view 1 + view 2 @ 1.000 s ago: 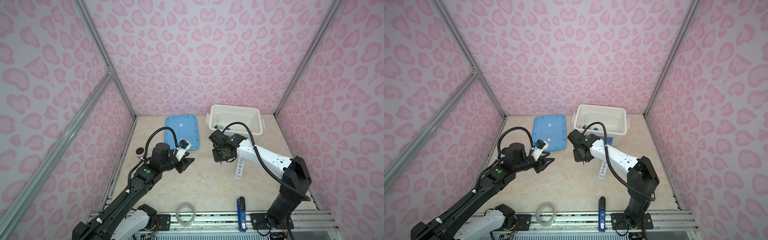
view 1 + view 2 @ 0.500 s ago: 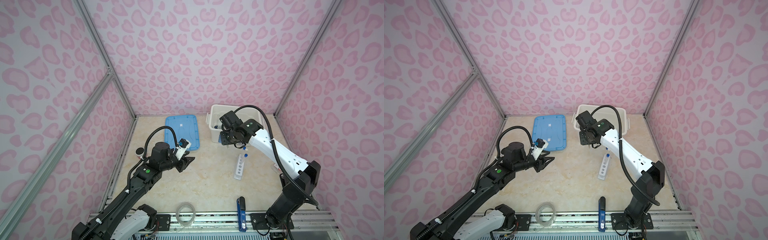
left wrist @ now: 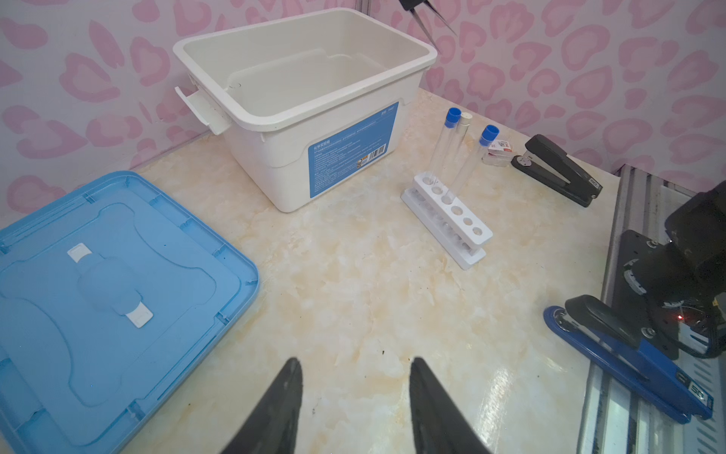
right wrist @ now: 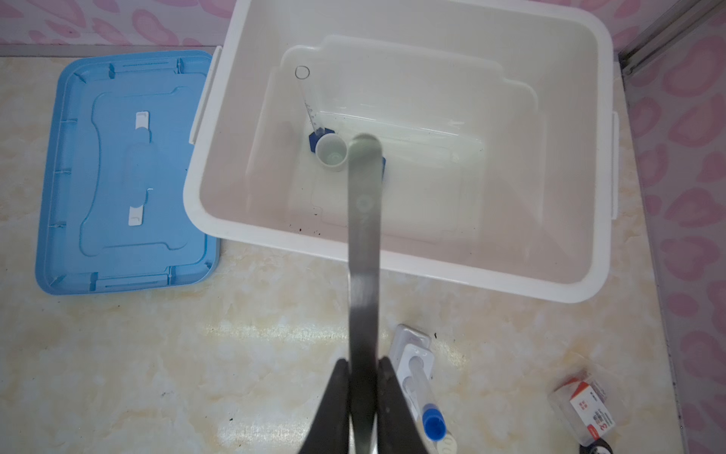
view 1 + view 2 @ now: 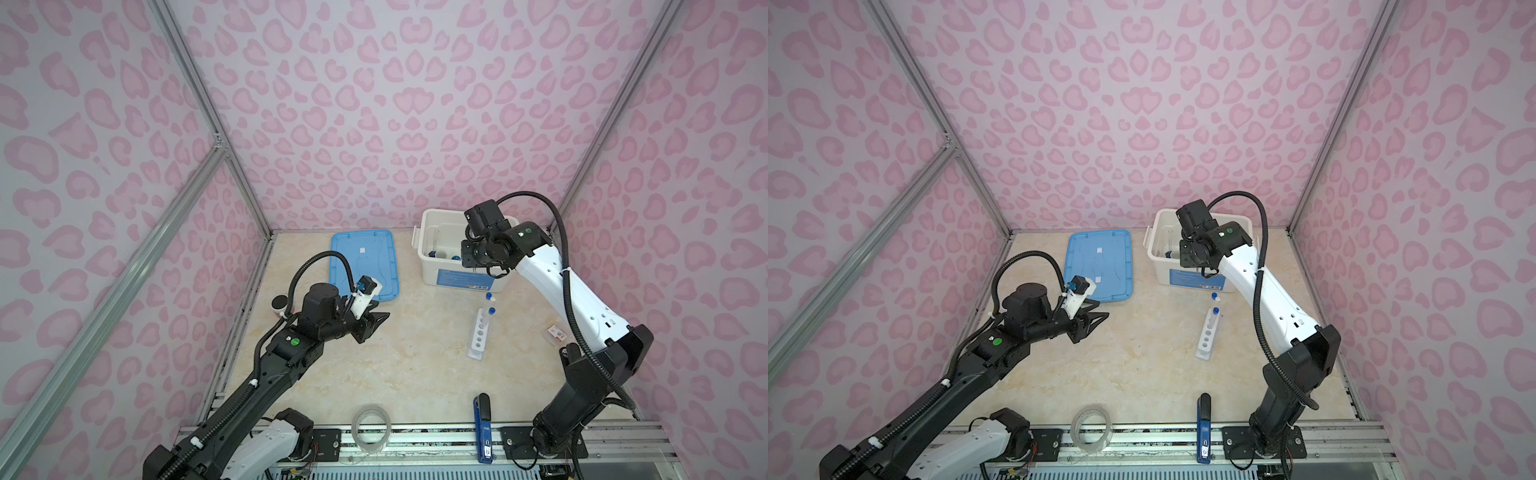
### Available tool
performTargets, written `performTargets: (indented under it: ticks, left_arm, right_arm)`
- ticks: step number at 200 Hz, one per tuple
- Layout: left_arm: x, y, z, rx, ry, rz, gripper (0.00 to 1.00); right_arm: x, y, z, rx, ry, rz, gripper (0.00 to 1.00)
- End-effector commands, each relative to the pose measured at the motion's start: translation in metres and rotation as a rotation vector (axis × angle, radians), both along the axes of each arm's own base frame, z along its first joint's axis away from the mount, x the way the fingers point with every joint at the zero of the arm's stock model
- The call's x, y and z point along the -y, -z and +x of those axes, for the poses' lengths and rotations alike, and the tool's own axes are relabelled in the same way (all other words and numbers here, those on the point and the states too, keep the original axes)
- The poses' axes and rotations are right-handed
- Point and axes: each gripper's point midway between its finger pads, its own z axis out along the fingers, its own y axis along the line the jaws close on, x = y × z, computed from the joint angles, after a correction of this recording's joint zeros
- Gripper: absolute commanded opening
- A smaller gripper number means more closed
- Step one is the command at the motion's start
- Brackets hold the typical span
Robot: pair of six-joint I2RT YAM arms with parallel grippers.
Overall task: Organize the chemistry lab equipment
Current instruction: 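Lift the steel tweezers with right gripper and carry them over the bin, then open right gripper to drop the tweezers into the bin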
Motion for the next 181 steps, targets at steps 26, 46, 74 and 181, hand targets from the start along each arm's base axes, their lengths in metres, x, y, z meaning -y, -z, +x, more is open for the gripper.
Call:
performTargets:
  ticks: [26, 46, 74, 181]
  left_arm:
    - [0.001, -0.012, 0.004, 0.036, -0.002, -0.008, 0.47]
    - [0.001, -0.018, 0.006, 0.056, -0.006, -0.013, 0.47]
    - [0.004, -0.019, 0.007, 0.054, 0.007, -0.019, 0.47]
    - [-0.002, -0.014, 0.007, 0.052, -0.023, -0.004, 0.47]
  right_arm:
    - [0.022, -0.001, 0.025, 0.024, 0.042, -0.005, 0.13]
    - [0.034, 0.004, 0.033, 0.011, 0.063, -0.011, 0.13]
    - [0.045, 0.005, 0.044, 0.007, 0.08, -0.006, 0.13]
    - [0.055, 0.038, 0.087, -0.053, 0.098, -0.013, 0.15]
